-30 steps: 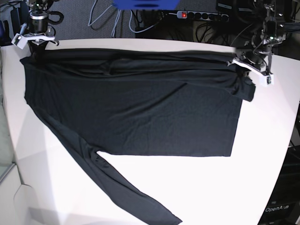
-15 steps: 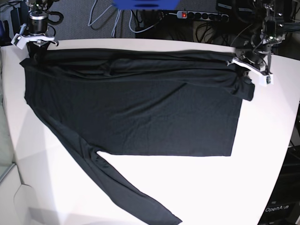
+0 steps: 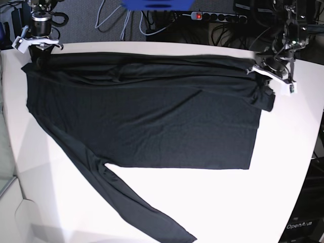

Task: Fold the T-shirt properly
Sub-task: 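Open both grippers and release the shirt edge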

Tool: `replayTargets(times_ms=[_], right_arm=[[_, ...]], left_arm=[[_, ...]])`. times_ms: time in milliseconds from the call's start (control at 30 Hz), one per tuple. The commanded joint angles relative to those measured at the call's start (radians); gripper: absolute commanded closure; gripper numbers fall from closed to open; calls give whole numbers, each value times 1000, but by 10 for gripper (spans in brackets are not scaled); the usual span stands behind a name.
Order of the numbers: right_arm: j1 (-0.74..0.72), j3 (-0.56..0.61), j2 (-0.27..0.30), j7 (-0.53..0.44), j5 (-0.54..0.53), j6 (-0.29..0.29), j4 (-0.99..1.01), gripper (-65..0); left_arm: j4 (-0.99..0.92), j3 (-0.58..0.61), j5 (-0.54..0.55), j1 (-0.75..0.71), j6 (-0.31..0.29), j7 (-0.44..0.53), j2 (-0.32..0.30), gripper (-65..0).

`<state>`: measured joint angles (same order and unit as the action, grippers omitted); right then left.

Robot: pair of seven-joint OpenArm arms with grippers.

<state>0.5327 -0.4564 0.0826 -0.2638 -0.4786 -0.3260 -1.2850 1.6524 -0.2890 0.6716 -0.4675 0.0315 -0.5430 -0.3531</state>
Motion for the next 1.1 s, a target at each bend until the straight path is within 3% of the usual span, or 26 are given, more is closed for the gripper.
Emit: replayTargets(times_ms=[0, 133, 233, 767, 1067], right_arm=[[17, 0, -1, 85, 19, 15, 8, -193], [17, 0, -1, 82, 19, 15, 8, -192], [17, 0, -1, 82, 19, 15, 8, -191], [17, -2, 3, 82, 21, 15, 12, -193], [8, -2, 3, 90, 22, 20, 14, -190]], left_arm=[[4, -29, -8, 0, 8, 21, 4, -71], [-4, -95, -8, 0, 6, 19, 36, -308], [-4, -95, -8, 0, 6, 11, 39, -411], [-21, -94, -8, 2, 6, 10, 39, -401], [-235, -91, -8, 79, 6, 8, 35, -401]])
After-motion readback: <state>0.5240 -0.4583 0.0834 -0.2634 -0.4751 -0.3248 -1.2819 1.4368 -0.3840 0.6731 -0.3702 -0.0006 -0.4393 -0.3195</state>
